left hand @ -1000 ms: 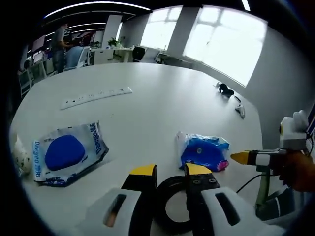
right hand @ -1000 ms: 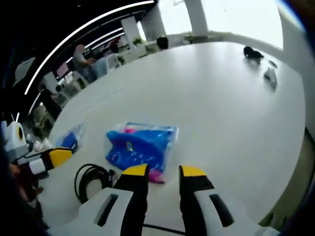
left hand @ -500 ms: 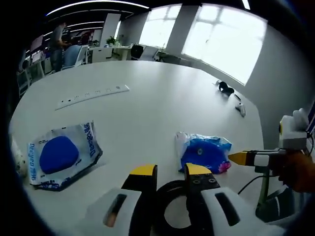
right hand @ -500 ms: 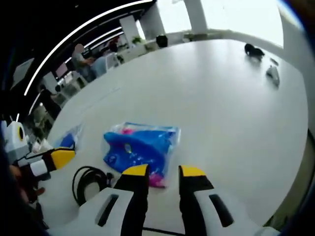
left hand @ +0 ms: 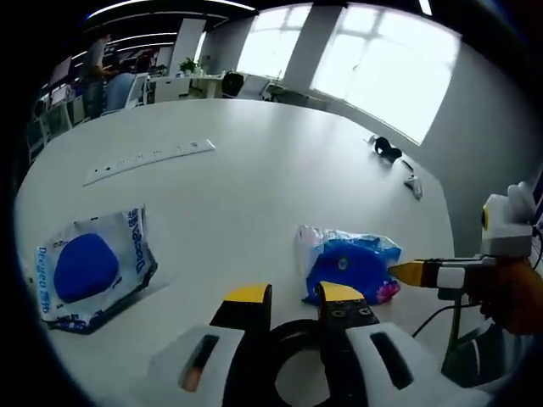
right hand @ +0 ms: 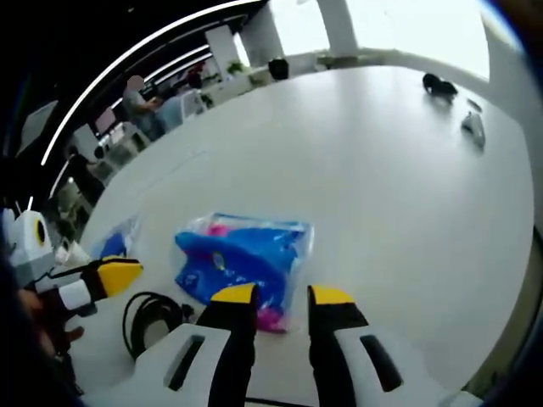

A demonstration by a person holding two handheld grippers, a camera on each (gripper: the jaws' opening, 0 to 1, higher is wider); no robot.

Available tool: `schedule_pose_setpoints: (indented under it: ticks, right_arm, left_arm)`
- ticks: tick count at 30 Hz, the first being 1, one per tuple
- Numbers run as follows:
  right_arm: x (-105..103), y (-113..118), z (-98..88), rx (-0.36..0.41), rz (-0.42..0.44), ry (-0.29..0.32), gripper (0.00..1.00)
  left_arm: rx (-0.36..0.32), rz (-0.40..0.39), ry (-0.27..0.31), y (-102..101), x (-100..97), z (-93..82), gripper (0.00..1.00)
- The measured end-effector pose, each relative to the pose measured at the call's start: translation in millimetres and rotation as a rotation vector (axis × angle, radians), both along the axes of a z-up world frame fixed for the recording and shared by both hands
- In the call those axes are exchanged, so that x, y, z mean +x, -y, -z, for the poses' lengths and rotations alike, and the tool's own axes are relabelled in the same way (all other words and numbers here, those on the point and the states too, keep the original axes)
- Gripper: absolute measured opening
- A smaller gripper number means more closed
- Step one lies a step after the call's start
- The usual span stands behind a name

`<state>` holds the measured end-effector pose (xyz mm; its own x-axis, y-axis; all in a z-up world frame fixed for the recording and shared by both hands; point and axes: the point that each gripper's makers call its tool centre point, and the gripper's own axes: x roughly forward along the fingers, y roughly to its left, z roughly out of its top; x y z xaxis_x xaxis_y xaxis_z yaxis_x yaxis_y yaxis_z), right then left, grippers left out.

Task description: Arrange the tabletop items into an orderly group along one side of the table until the central work area is clear of visible clutter.

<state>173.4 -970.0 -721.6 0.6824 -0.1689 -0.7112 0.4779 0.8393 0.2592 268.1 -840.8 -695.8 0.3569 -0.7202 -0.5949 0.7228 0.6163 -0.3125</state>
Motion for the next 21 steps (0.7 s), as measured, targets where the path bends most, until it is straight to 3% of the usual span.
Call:
schedule_pose_setpoints:
  ticks: [21]
  right_arm:
    - [7.6,3.9,3.2,0.007,0.004,-0.005,0.20]
  left_arm:
    - [0.007,0.050,0.006,24.5,3.3,4.4,0.19]
